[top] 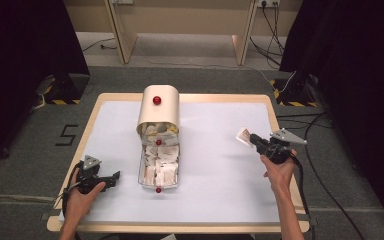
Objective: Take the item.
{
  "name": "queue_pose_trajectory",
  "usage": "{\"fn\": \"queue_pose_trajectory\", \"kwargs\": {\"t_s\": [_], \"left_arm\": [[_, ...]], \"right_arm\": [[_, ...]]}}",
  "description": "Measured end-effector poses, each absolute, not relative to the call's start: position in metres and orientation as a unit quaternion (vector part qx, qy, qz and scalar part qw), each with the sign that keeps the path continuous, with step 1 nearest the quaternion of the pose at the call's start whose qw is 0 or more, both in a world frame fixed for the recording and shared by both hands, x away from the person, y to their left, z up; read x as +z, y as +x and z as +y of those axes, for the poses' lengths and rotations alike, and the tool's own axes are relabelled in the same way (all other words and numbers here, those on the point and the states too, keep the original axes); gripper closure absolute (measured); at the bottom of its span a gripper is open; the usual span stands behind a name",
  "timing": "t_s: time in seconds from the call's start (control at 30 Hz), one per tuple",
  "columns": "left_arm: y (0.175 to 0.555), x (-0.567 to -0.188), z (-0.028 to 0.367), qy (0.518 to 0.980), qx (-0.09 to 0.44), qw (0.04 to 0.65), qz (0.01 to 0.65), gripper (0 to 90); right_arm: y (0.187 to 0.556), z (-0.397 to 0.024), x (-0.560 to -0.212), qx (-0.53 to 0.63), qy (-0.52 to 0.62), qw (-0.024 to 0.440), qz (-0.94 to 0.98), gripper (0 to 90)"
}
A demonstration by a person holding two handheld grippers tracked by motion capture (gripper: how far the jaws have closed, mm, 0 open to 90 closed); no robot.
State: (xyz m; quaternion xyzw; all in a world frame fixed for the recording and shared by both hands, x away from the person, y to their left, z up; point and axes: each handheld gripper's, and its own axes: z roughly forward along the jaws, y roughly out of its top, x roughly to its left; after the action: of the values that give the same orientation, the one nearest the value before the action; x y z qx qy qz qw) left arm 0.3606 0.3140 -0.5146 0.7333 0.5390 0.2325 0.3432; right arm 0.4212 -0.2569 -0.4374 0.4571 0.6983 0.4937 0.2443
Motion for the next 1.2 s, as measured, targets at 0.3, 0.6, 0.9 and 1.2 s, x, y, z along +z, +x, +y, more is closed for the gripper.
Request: {"fn": "queue_pose_trajectory", "kwargs": {"t_s": [0.3, 0.6, 0.9, 1.2], "left_arm": [[0.361, -0.515, 0.314, 0.733, 0.233, 0.343, 0.539, 11.5], [0.361, -0.515, 0.314, 0.733, 0.233, 0.344, 0.539, 11.4], [0.361, -0.515, 0.314, 0.733, 0.233, 0.344, 0.539, 11.4], [0.361, -0.515, 0.314, 0.733, 0.233, 0.344, 0.539, 11.5]], "right_arm": [[0.425, -0.264, -0.448, 0.477, 0.472, 0.244, 0.7, 86.4], [0.427, -0.267, -0.457, 0.464, 0.479, 0.241, 0.705, 86.3], [0.428, -0.268, -0.463, 0.452, 0.484, 0.241, 0.71, 86.2], [0.431, -0.271, -0.47, 0.44, 0.488, 0.242, 0.714, 86.0]]}}
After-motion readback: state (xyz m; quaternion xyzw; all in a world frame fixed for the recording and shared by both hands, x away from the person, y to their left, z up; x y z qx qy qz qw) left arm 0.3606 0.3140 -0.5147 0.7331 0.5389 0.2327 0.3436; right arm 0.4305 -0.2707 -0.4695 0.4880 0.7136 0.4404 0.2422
